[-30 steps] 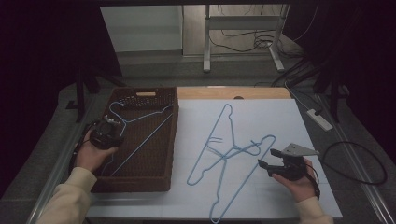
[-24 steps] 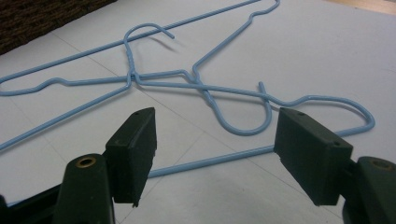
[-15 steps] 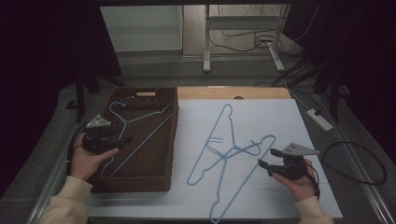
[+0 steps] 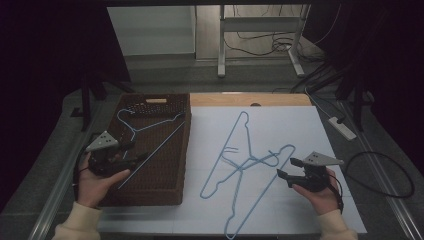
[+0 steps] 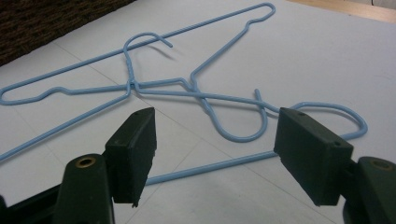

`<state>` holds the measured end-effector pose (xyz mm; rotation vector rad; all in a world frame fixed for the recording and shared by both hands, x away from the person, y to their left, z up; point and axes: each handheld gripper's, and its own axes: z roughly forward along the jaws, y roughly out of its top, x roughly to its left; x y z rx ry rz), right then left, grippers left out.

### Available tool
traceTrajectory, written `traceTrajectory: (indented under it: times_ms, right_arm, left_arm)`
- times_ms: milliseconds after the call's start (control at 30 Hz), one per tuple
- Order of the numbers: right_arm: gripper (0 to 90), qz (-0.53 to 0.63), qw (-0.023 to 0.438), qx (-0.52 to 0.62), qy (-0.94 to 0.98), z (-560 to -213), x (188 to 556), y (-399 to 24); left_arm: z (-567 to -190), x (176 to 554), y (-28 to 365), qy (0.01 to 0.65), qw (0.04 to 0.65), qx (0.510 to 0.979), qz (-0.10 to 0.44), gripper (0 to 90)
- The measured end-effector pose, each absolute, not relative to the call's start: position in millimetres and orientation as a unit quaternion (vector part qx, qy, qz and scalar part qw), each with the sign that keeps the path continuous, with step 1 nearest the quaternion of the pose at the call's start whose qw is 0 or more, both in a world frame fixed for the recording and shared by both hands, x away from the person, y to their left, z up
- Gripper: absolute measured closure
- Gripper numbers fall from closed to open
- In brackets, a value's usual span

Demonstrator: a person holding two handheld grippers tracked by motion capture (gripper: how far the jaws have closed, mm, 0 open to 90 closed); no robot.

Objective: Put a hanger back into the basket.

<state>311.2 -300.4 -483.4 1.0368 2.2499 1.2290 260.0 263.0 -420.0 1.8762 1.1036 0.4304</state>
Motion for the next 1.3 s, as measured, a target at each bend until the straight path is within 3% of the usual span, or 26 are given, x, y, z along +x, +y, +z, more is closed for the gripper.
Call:
traceTrajectory:
  times_ms: [533, 1300]
  right_arm:
    - [30.1, 0.436, 0.19, 0.366, 0.8, -483.7, 311.3, -303.0]
    - [30.6, 0.446, 0.191, 0.357, 0.799, -477.6, 307.6, -305.5]
  left_arm:
    - [-429.8, 245.2, 227.3, 0.407, 0.47, 0.768, 0.156, 35.7]
    - [-439.5, 244.4, 212.9, 0.401, 0.475, 0.767, 0.155, 34.6]
